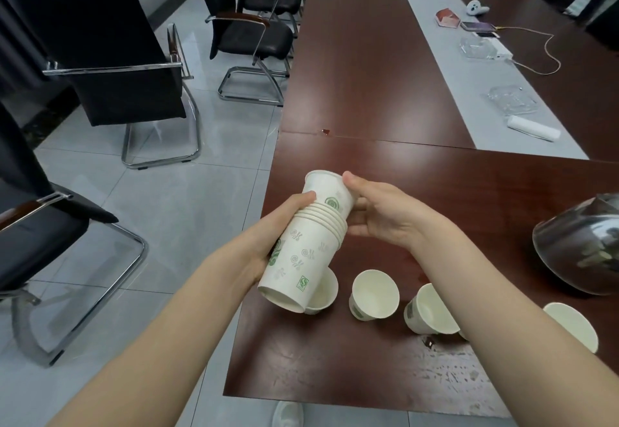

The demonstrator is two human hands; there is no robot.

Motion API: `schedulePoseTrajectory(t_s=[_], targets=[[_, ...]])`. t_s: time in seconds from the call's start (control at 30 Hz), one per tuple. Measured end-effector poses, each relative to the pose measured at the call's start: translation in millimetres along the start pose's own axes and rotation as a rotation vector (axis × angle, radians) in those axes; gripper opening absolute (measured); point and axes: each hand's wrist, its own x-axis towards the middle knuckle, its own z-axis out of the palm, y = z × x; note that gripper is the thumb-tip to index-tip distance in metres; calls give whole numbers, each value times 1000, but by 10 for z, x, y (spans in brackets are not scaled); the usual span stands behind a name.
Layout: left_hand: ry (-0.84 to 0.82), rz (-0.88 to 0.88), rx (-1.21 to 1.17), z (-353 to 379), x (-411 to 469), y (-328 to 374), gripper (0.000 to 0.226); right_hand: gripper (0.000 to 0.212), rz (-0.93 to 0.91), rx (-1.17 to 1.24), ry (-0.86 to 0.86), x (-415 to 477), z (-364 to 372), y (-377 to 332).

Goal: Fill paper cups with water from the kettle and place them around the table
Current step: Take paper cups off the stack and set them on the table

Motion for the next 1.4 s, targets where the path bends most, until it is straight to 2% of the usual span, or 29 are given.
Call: schedulePoseTrajectory(t_s=[0.13, 0.2, 0.23, 0.3, 0.37, 0.5, 0.63, 0.83, 1.4], targets=[[28, -24, -87, -119, -36, 26, 45, 17, -107, 171, 124, 111, -25, -85], [90, -24, -119, -243, -53, 46, 50, 16, -170, 171, 202, 215, -70, -109], [126, -17, -127, -316, -55, 53, 52, 23, -194, 144, 245, 273, -95, -109], [167, -4, -168, -443, -65, 60, 58, 52, -201, 80, 316, 401, -138, -54], [176, 8, -220, -539, -69, 50, 62, 67, -179, -49, 340, 497, -149, 64], [177, 9, -291, -646, -43, -27, 68, 79, -157, -311, 273, 648, -109, 378], [160, -10, -328, -667, -24, -147, 69, 77, -169, -673, 191, 700, -49, 642], [153, -60, -300, -648, -14, -263, 69, 80, -166, -760, 34, 661, -33, 818], [129, -118, -335, -614, -5, -472, 66, 81, -110, -667, -83, 653, -34, 909]])
